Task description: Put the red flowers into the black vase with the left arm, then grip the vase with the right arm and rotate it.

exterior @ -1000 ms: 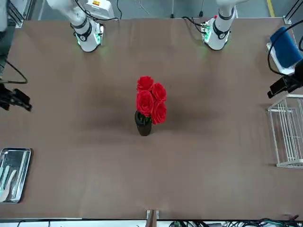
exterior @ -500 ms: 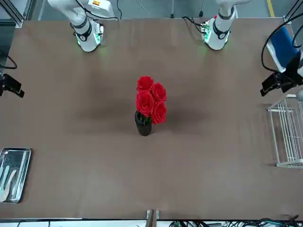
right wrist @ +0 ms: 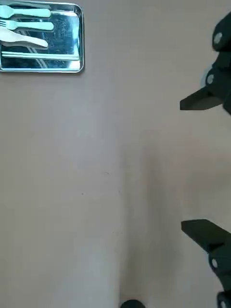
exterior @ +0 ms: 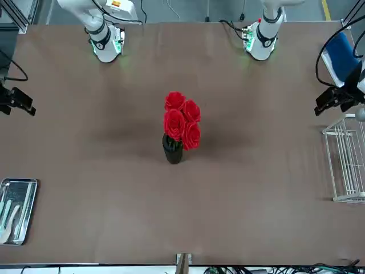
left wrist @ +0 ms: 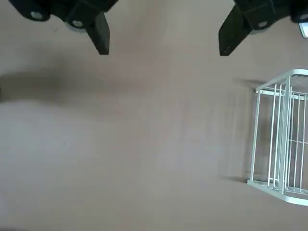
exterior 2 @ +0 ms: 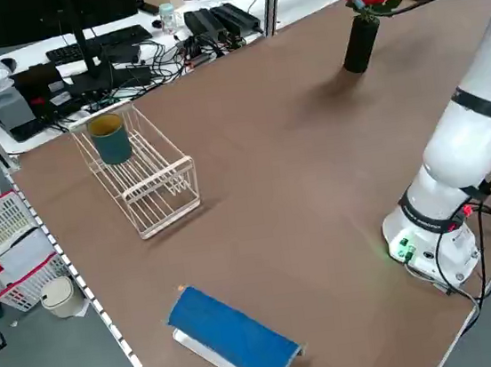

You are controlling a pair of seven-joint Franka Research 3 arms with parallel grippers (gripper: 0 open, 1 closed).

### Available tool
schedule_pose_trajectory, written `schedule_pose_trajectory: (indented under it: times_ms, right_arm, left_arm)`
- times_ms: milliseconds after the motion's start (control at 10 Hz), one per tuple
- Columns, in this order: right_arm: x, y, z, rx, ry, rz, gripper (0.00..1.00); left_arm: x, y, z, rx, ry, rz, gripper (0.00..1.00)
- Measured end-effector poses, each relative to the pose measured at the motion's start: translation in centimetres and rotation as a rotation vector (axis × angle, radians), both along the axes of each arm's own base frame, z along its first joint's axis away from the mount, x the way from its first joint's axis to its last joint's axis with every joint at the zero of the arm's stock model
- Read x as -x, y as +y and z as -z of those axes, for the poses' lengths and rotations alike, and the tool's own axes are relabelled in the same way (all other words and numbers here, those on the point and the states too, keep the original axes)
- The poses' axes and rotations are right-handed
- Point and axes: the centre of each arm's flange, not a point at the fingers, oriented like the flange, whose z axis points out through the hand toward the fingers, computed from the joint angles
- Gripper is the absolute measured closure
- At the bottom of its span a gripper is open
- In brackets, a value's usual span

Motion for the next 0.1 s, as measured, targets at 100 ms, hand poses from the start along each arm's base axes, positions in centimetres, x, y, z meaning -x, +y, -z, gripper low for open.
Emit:
schedule_pose_trajectory:
  times_ms: [100]
  right_arm:
    - [0.06, 0.00, -0.02, 0.000, 0.000, -0.001, 0.00]
  left_arm:
    - [0.00, 0.01, 0.01, 0.000, 0.001, 0.000, 0.00]
